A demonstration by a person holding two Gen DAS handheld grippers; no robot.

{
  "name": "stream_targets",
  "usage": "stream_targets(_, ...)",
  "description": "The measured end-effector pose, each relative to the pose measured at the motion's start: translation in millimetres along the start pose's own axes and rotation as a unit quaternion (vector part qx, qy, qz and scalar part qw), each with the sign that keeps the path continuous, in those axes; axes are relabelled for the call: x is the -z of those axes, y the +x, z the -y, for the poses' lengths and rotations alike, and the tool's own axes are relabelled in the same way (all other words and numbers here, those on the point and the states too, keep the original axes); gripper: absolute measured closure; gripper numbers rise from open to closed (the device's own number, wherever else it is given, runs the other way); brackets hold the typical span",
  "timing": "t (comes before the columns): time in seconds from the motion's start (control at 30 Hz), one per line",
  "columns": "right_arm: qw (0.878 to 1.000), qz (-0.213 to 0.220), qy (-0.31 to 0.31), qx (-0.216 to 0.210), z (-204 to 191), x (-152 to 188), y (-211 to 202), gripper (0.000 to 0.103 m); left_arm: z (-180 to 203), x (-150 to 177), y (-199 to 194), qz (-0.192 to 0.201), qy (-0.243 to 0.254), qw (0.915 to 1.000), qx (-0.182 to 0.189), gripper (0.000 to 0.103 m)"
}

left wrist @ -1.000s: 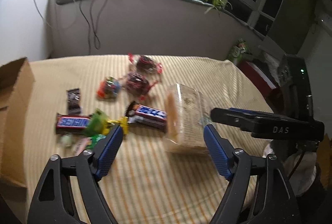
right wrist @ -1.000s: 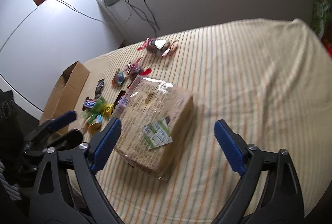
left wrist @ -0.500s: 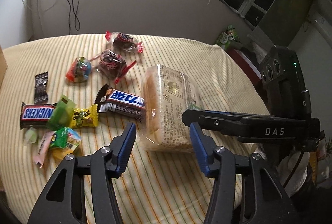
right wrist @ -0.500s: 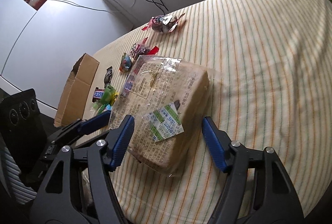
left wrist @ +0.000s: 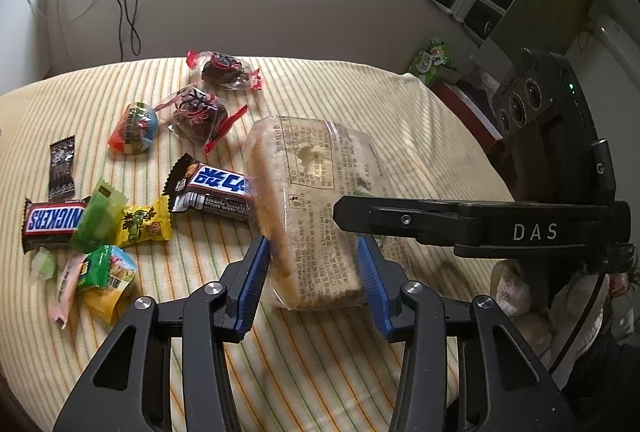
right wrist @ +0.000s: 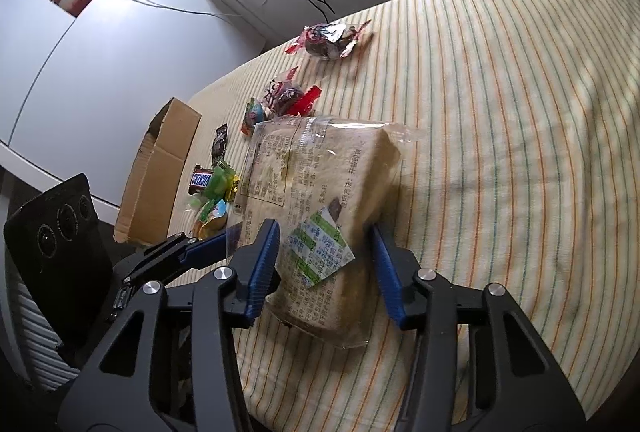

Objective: Organize snacks
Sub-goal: 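Carry the bread loaf with the right tool into the cardboard box and release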

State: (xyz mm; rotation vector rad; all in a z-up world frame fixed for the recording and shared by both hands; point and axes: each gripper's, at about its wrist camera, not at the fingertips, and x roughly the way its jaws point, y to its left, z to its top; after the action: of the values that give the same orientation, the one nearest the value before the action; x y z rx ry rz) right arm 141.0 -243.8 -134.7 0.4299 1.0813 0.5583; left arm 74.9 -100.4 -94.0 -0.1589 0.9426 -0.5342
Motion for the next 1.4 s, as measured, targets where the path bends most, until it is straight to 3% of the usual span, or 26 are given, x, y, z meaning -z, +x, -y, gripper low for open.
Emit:
stream_targets(0.4,0.999,0.008,-0.033,0.006,-33,-2,-9,0.054,-4,0,-30,0.037,-0.003,0.9993,-0.003,0.060)
stream_targets(0.77,0.995,0.009,-0.097,-0.007,-102,-16,-1,0.054,-40,0,-86,0.097,-0.032,0.9943,-0.031,0.060)
stream_targets(1.4,0.973,-0.037,-0.219,-0.065,-258,-28,84,0.054,-141,36,-184,0.175,-0.121,0.9679,-0.133,0.060)
